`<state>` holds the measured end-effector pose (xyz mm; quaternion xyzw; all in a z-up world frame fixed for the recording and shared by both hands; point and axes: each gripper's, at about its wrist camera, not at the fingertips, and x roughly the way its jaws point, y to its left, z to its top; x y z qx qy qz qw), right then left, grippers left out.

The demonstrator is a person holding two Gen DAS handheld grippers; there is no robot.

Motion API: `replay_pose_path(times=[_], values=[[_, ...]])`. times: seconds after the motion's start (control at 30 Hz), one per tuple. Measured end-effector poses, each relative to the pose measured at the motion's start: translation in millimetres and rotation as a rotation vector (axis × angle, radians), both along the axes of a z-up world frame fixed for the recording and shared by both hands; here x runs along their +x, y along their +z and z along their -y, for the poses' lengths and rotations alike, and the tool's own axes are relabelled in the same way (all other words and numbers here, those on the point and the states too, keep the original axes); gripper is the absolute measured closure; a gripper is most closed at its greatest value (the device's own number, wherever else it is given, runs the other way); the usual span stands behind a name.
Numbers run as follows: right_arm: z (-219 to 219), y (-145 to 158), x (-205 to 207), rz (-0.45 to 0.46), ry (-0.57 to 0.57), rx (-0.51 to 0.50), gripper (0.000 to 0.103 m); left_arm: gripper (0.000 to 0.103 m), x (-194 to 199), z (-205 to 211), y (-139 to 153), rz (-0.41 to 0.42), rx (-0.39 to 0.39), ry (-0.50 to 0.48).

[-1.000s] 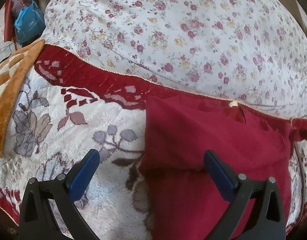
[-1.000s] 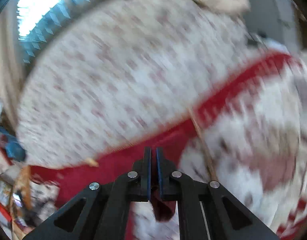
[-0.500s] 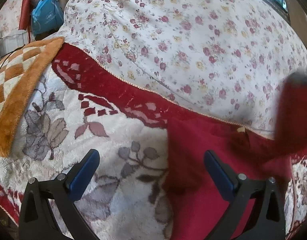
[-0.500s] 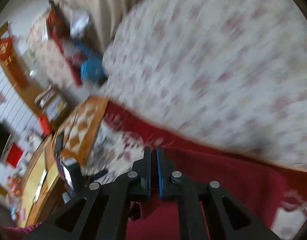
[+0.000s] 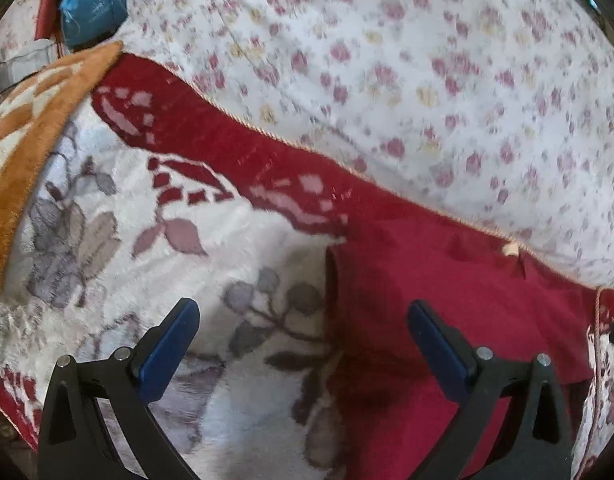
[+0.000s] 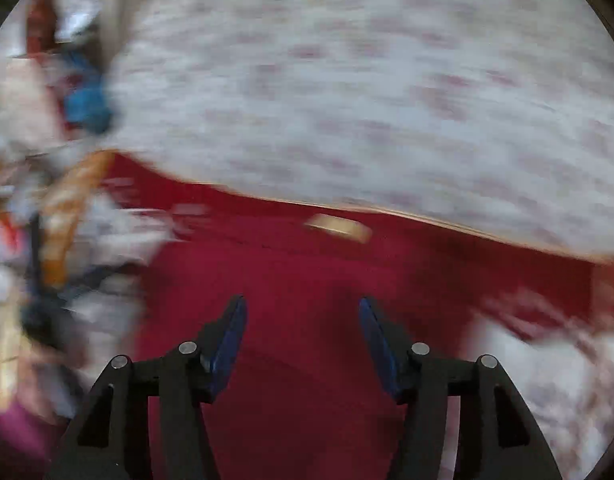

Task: Fold small clothes

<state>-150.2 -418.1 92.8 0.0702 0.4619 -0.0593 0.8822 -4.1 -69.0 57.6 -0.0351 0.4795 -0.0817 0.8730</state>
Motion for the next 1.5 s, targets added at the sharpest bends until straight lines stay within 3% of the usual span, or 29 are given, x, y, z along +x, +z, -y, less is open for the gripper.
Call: replay_pose_path(times=[0.1, 0.17, 0.27, 0.3, 0.4, 0.43, 0.5, 0.6, 0.63, 0.67, 0.73, 0.8, 0.87, 0.93, 1.0, 1.17, 1.27, 1.3, 1.37, 1.5], values=[[60.8, -17.1, -39.4, -0.011, -0.166, 0.089, 0.040, 0.000, -0.1, 6.5, -6.3, -0.008, 0.029, -0.005], [76.7, -23.6, -47.2, -0.001, -0.208, 0.168, 0.040, 0.000, -0.6, 9.6, -7.7, -0.005, 0.043, -0.008], [70.7, -28.1, -39.9, 0.029, -0.192, 0.201, 0.038, 0.000, -1.2, 11.3, -7.2, 0.002, 0.051, -0.011], [66.6, -32.6, -32.6, 0.020, -0.178, 0.213, 0.031, 0.000, -1.5, 11.2, -6.9, 0.006, 0.056, -0.011], [44.8, -56.8, -4.4, -0.064, -0.145, 0.204, 0.031, 0.000, 0.3, 10.0, -6.5, 0.007, 0.062, -0.008], [40.8, -62.7, -0.9, -0.084, -0.136, 0.174, 0.055, 0.000, 0.9, 8.8, -6.2, 0.009, 0.060, -0.005], [35.5, -65.6, 1.0, -0.096, -0.124, 0.054, 0.086, 0.000, 2.1, 6.2, -4.5, 0.010, 0.053, 0.002], [62.9, -53.2, -20.4, -0.029, -0.183, 0.105, 0.090, 0.000, 1.4, 1.5, 0.8, 0.025, 0.038, 0.014], [73.7, -53.6, -29.6, -0.018, -0.231, 0.079, 0.100, 0.000, 1.2, 0.4, 2.5, 0.034, 0.036, 0.019], [84.8, -60.1, -36.5, -0.037, -0.284, 0.055, 0.101, 0.000, 1.3, -0.3, 3.6, 0.039, 0.035, 0.025], [99.7, -75.9, -45.7, -0.089, -0.321, 0.098, 0.101, 0.000, 1.5, 0.8, 2.7, 0.028, 0.029, 0.021], [102.2, -72.0, -56.8, -0.050, -0.315, 0.191, 0.101, 0.000, 0.5, 3.6, 1.3, 0.022, 0.034, 0.009], [98.2, -56.9, -61.0, 0.000, -0.321, 0.153, 0.096, 0.000, -1.6, 6.3, 1.2, 0.032, 0.048, 0.005], [90.5, -44.4, -54.4, 0.036, -0.296, 0.135, 0.081, 0.000, -2.9, 8.9, 1.4, 0.033, 0.039, -0.005], [75.3, -36.5, -37.6, 0.059, -0.242, 0.148, 0.073, 0.000, -4.8, 14.3, -0.3, 0.035, 0.034, -0.027], [49.7, -57.2, 18.0, 0.009, -0.162, 0.109, 0.073, 0.000, -2.5, 32.6, -15.4, 0.015, 0.136, -0.077], [62.2, -83.8, 37.0, -0.043, -0.232, 0.013, 0.083, 0.000, 1.1, 33.8, -25.6, -0.019, 0.150, -0.078], [69.0, -86.5, 36.9, -0.029, -0.244, 0.043, 0.083, 0.000, 2.2, 33.5, -28.7, -0.031, 0.150, -0.079], [77.9, -79.7, 31.0, -0.027, -0.269, 0.100, 0.083, 0.000, 2.2, 31.5, -30.4, -0.037, 0.137, -0.071], [65.3, -49.9, 1.5, 0.009, -0.213, 0.091, 0.072, 0.000, 2.4, 31.3, -29.3, -0.039, 0.138, -0.069]])
